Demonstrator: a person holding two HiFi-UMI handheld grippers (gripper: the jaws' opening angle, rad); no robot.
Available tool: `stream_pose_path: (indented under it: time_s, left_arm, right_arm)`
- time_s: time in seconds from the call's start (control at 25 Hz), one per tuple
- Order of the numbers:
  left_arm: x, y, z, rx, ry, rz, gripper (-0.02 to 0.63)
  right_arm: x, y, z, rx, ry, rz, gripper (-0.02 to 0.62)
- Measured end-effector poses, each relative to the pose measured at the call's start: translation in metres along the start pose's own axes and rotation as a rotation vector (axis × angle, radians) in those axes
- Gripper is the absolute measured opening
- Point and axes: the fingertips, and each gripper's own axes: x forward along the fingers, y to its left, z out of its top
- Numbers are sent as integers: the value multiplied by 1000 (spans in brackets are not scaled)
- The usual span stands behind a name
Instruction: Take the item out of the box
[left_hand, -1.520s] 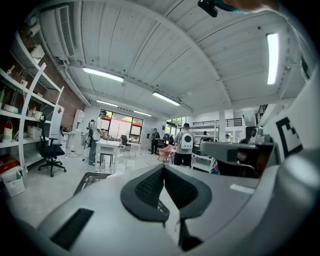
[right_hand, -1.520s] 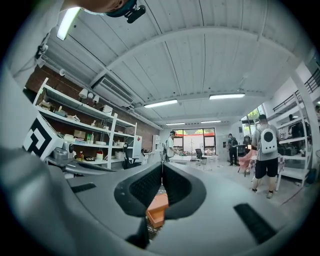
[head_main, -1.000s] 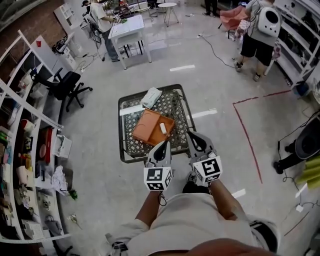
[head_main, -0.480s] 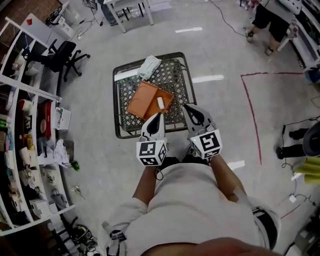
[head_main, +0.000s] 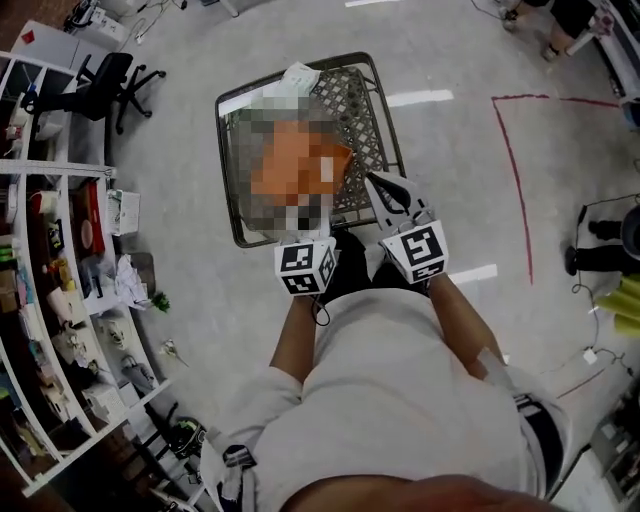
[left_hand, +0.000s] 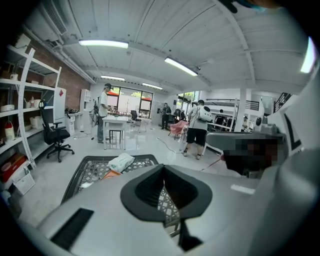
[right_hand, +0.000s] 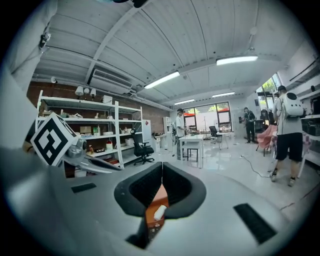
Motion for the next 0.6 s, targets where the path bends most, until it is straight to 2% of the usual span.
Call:
stream_pose_path:
  time_s: [0.16, 0.28, 0.44, 0.6]
  left_arm:
    - [29, 14, -15, -1, 73, -63, 9]
    - [46, 22, -12, 10, 96, -100, 9]
    - [69, 33, -16, 10, 130, -156, 9]
    - [90, 46, -46, -23, 207, -206, 9]
  right_arm:
    - [22, -4, -18, -22, 78, -35, 5]
    - [33, -12, -19, -30, 105, -63, 5]
    - [55, -21, -35, 44, 154, -104, 5]
    - [69, -19, -61, 103, 232, -133, 5]
